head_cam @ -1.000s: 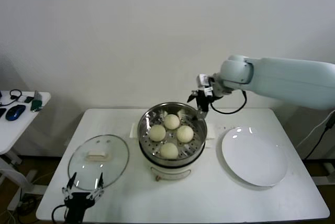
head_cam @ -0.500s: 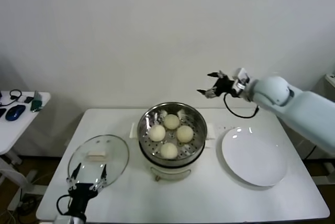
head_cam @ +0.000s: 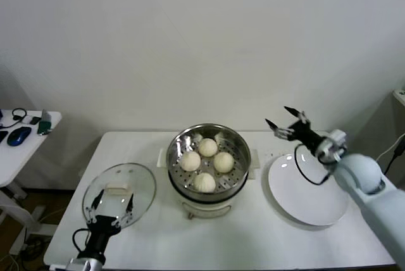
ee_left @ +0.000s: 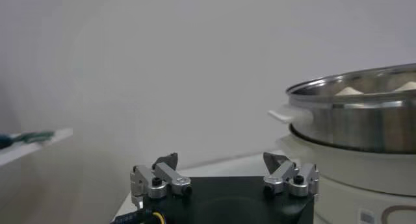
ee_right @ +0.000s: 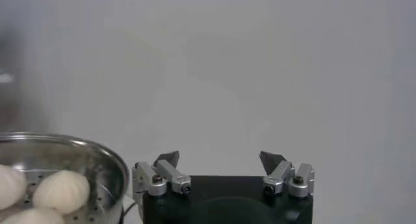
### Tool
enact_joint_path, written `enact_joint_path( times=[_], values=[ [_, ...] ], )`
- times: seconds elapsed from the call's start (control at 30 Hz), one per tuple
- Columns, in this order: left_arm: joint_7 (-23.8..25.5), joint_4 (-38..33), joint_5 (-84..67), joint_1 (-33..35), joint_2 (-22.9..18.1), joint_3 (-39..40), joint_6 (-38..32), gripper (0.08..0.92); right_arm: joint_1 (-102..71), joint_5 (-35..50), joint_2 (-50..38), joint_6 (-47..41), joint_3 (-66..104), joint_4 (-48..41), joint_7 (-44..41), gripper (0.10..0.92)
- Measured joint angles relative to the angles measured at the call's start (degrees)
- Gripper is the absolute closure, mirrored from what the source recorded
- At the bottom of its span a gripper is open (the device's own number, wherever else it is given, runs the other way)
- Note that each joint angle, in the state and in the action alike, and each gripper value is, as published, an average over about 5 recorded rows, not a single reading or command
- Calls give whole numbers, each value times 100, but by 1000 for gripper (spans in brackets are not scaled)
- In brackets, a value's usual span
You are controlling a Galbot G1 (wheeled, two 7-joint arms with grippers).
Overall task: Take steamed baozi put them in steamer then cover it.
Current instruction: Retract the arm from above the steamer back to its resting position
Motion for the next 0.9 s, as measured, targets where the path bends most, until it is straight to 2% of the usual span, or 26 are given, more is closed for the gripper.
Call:
enact_joint_path(
  times=[0.27, 0.53, 0.7, 0.9],
  values=[
    [65, 126, 395, 3, 50, -103, -436, 177, -2163, -216, 852, 789, 1343, 114, -28, 203],
    [-145, 190, 1116, 13, 96, -208, -807, 177, -2932, -382, 1583, 1461, 1747, 118, -49, 203],
    [-585, 234, 2180, 44, 181, -251, -879, 177, -3127, -553, 1949, 1684, 1801, 119, 7, 203],
    [-1387, 423, 3861, -62, 320, -313, -624, 177, -3248, -804, 2275, 1815, 1802, 83, 88, 203]
  ],
)
